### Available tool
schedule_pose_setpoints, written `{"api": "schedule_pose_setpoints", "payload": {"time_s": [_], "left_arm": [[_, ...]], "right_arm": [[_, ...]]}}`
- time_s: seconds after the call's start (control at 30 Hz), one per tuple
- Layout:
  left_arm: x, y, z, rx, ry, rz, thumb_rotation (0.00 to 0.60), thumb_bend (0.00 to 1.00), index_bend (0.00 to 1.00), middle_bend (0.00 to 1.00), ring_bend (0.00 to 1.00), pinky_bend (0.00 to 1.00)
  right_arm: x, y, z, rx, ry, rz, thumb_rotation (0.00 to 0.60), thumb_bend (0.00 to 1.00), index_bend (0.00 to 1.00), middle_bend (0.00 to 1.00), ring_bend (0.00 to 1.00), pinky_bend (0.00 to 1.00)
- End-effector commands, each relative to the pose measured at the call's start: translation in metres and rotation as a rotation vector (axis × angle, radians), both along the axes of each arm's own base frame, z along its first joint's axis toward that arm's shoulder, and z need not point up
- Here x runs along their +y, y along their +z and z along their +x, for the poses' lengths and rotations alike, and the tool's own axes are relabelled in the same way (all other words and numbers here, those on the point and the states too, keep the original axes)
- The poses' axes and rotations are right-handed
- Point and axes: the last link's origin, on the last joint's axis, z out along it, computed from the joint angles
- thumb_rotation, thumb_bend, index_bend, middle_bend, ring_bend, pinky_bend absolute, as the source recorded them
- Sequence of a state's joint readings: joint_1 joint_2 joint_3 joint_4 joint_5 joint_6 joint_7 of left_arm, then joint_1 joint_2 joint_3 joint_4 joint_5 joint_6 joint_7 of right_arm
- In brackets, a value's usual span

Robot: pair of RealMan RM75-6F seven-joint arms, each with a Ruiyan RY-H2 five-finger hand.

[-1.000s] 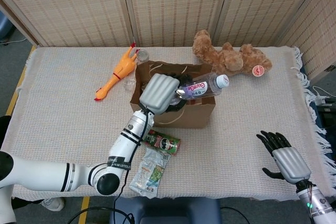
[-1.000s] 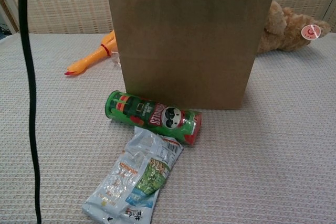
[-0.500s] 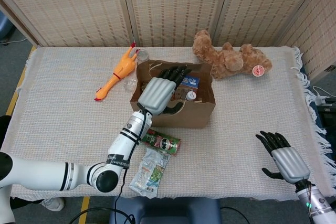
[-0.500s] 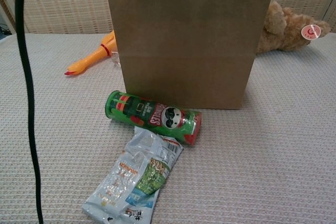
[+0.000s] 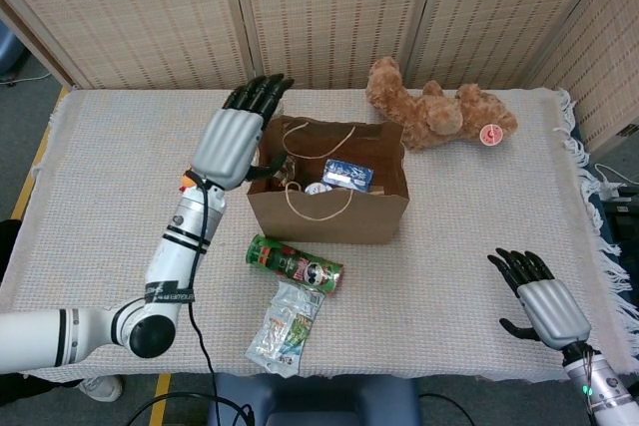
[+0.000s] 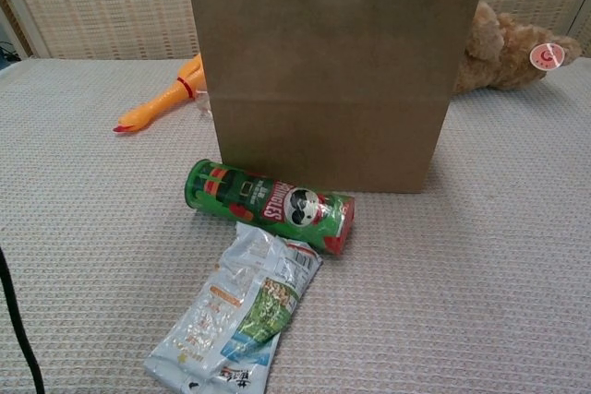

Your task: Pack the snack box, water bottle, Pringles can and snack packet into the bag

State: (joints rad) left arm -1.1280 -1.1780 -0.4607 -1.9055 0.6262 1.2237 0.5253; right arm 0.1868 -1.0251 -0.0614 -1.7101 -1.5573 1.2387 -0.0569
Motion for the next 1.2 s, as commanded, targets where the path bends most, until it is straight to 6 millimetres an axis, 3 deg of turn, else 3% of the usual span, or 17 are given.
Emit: {"api": "schedule_pose_setpoints", "payload": {"time_s": [0.03, 0.23, 0.43, 0.63, 0.73, 0.9, 1.2], "left_arm": [[0.005, 0.035, -0.041, -0.040, 0.098, 0.057, 0.600, 0.35, 0.00, 0.00, 0.00, 0.11], [-0.001, 0.070, -0.104, -0.098, 0.219, 0.081, 0.600, 0.36, 0.00, 0.00, 0.00, 0.11], [-0.046, 0.078, -0.170, -0.120, 0.263, 0.031, 0.600, 0.37, 0.00, 0.00, 0.00, 0.11], [-0.119, 0.061, -0.229, -0.099, 0.206, -0.037, 0.600, 0.37, 0.00, 0.00, 0.00, 0.12], [-0.145, 0.048, -0.242, -0.092, 0.143, -0.060, 0.600, 0.37, 0.00, 0.00, 0.00, 0.14], [-0.173, 0.027, -0.256, -0.043, 0.036, -0.080, 0.600, 0.37, 0.01, 0.00, 0.00, 0.17], [-0.207, -0.005, -0.300, 0.035, -0.063, -0.156, 0.600, 0.37, 0.05, 0.02, 0.02, 0.19]], "right_arm": [[0.000, -0.001, 0.000, 0.005, 0.004, -0.004, 0.600, 0.13, 0.05, 0.00, 0.00, 0.00], [0.001, -0.002, 0.002, 0.016, 0.012, -0.012, 0.600, 0.13, 0.05, 0.00, 0.00, 0.00], [0.002, -0.004, 0.003, 0.020, 0.008, -0.010, 0.600, 0.13, 0.05, 0.00, 0.00, 0.00], [0.001, -0.005, 0.004, 0.023, 0.005, -0.004, 0.600, 0.13, 0.05, 0.00, 0.00, 0.00], [0.001, -0.007, 0.005, 0.028, 0.009, 0.000, 0.600, 0.13, 0.05, 0.00, 0.00, 0.00], [0.001, -0.008, 0.007, 0.030, 0.020, 0.001, 0.600, 0.13, 0.05, 0.00, 0.00, 0.00], [0.000, -0.008, 0.007, 0.027, 0.023, -0.001, 0.600, 0.13, 0.05, 0.00, 0.00, 0.00]]}}
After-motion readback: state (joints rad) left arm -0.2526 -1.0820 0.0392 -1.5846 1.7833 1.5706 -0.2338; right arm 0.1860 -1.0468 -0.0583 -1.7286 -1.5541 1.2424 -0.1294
